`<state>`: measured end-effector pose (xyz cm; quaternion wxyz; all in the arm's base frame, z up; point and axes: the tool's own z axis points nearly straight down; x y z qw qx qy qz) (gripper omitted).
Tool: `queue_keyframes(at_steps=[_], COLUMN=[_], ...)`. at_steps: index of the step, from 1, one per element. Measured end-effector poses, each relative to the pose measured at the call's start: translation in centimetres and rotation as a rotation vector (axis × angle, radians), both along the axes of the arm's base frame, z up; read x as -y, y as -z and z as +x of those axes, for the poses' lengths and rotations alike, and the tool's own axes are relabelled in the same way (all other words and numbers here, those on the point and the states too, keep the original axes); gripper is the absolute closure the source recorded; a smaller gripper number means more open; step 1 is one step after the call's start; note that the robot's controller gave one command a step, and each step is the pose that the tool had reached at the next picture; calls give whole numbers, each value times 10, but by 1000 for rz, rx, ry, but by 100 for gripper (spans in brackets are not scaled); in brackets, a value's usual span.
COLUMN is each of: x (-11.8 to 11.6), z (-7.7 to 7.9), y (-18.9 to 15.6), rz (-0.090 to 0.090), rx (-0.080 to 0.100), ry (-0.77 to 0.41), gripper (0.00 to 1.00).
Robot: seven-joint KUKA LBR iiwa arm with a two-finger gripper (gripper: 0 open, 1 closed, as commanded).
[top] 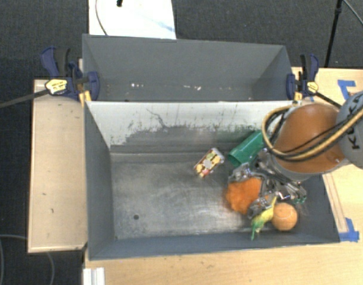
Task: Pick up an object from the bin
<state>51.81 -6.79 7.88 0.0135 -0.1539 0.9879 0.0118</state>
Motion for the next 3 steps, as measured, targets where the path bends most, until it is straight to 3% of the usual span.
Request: queue_keyframes(at_steps=[1,2,3], x=[51,51,69], z=[-5,-5,7], y=[4,4,-174], rz=[-15,-15,-31], rx=[2,2,-12], ry=[-152,-151,-106], gripper=[100,100,100])
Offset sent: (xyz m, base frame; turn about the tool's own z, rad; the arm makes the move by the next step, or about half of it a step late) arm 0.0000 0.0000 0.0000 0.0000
